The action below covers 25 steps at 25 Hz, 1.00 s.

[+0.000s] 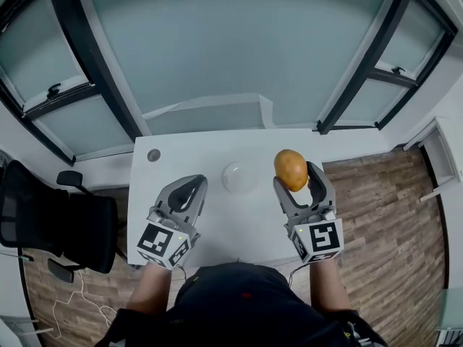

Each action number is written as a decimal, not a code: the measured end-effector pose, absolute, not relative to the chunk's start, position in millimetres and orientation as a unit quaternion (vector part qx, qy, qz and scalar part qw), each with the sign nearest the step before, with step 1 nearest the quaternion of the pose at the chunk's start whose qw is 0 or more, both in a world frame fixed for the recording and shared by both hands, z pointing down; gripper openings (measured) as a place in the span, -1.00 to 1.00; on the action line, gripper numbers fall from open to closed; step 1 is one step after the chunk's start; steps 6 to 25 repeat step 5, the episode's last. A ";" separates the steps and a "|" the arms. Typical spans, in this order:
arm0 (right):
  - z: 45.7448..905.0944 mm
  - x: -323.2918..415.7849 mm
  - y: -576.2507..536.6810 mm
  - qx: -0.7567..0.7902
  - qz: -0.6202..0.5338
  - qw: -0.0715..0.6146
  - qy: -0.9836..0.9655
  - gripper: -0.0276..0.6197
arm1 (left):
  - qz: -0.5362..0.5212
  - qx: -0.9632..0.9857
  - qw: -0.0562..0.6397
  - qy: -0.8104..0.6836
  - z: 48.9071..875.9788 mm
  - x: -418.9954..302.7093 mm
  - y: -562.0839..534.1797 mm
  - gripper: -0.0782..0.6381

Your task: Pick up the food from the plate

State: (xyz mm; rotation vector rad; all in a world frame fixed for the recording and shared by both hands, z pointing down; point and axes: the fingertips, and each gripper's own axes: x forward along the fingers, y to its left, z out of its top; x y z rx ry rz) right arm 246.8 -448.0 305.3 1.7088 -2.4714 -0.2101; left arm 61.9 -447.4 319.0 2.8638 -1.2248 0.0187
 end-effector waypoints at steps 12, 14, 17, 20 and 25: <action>304.1 243.7 -446.4 0.564 -0.071 0.063 -0.820 0.14 | 0.009 0.918 0.015 -0.395 320.8 58.7 -445.1 -0.69; 304.1 243.7 -446.4 0.564 -0.071 0.063 -0.820 0.14 | 0.009 0.918 0.015 -0.395 320.8 58.7 -445.1 -0.69; 304.1 243.7 -446.4 0.564 -0.071 0.063 -0.820 0.14 | 0.009 0.918 0.015 -0.395 320.8 58.7 -445.1 -0.69; 304.1 243.7 -446.4 0.564 -0.071 0.063 -0.820 0.14 | 0.009 0.918 0.015 -0.395 320.8 58.7 -445.1 -0.69; 304.1 243.7 -446.4 0.564 -0.071 0.063 -0.820 0.14 | 0.009 0.918 0.015 -0.395 320.8 58.7 -445.1 -0.69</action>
